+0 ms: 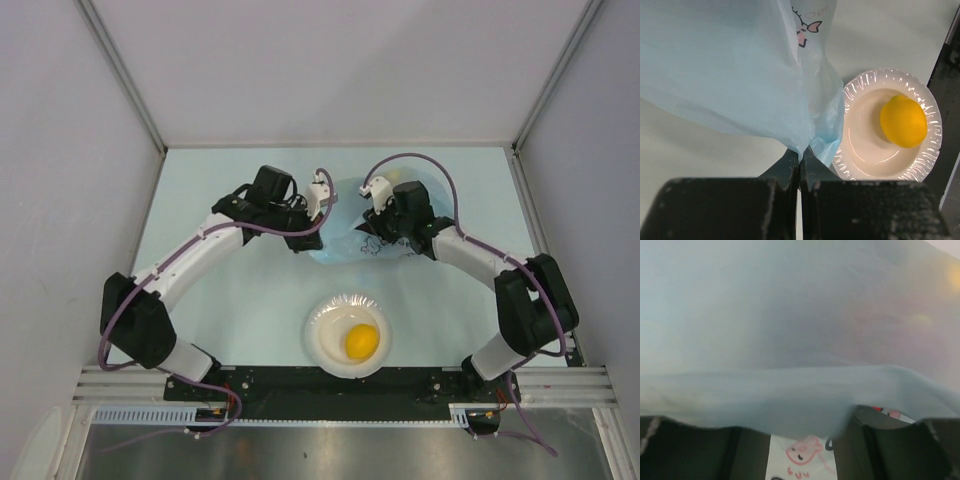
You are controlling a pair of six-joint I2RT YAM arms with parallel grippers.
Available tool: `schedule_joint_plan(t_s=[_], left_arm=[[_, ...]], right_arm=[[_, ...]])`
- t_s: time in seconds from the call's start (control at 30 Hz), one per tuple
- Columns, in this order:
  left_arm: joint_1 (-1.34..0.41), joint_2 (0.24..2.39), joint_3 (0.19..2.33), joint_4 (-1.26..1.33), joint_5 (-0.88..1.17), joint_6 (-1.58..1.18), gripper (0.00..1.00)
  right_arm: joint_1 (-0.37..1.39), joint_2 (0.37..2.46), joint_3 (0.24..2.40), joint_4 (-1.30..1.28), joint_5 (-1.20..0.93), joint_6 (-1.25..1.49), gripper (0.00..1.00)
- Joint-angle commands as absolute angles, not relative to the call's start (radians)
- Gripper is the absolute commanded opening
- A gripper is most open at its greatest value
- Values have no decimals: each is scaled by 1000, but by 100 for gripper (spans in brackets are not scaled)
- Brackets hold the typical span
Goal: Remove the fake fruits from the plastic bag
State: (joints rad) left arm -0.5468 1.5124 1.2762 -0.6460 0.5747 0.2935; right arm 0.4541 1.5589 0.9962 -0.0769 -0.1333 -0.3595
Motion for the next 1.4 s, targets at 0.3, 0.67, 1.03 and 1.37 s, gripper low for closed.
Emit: schedule_joint_plan(t_s=[0.3, 0.67, 1.03, 1.37], left_arm=[[-546, 1439, 1304, -669, 575, 287, 0], [-546, 1447, 1310, -649, 574, 281, 0], [-546, 1457, 1312, -621, 572, 268, 0], [-546, 1476, 1321, -607, 577, 265, 0]], right_arm=[[482, 1822, 1227, 52, -54, -259, 50], [508, 1976, 1330, -84, -14, -264, 77], [512, 1927, 1338, -89, -2, -354, 74], [483, 1843, 1342, -192, -87, -353, 29]])
